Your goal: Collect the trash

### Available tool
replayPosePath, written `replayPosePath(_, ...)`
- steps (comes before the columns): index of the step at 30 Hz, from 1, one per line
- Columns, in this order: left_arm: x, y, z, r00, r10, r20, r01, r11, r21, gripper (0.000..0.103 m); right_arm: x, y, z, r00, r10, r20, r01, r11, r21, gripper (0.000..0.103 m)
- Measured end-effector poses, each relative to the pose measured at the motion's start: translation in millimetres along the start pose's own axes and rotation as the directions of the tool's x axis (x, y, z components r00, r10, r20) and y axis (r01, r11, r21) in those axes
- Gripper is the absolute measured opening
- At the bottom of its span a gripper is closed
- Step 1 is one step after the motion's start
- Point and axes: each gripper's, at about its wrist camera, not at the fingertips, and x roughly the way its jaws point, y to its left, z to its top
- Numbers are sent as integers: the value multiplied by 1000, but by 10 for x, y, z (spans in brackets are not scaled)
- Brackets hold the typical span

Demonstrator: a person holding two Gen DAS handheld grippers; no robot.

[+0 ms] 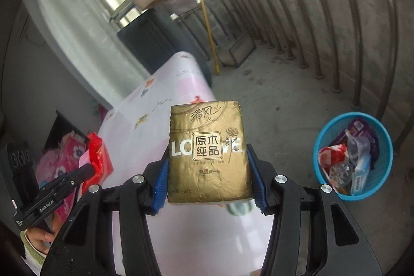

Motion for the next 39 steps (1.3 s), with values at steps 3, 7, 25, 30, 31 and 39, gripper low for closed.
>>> replayPosePath(3, 454, -463, 365, 987, -144, -66, 148, 988, 51, 12, -152, -686, 43, 995, -95, 38, 85, 971, 222, 50)
replayPosePath(7, 1303, -1168, 679, 941, -245, -231, 275, 956, 105, 12, -127, -1500, -67, 983, -182, 14, 153, 866, 476, 50)
replayPosePath(25, 3200, -2238, 694, 870, -230, -436, 317, 939, 135, 63, 294, -2860, -532, 947, -315, -64, 268, 660, 702, 70)
replayPosePath(30, 2737, -2145, 828, 899, -263, -350, 332, 931, 151, 64, 160, -2714, -381, 937, -348, -3, 262, 698, 666, 70)
replayPosePath(31, 2606, -2120, 850, 904, -272, -331, 336, 929, 154, 65, 111, -2633, -335, 936, -350, 16, 256, 714, 651, 70)
replayPosePath(39, 1091, -1515, 895, 964, -257, -60, 264, 952, 154, 87, -352, -1300, 113, 929, -303, 214, 227, 921, 316, 79)
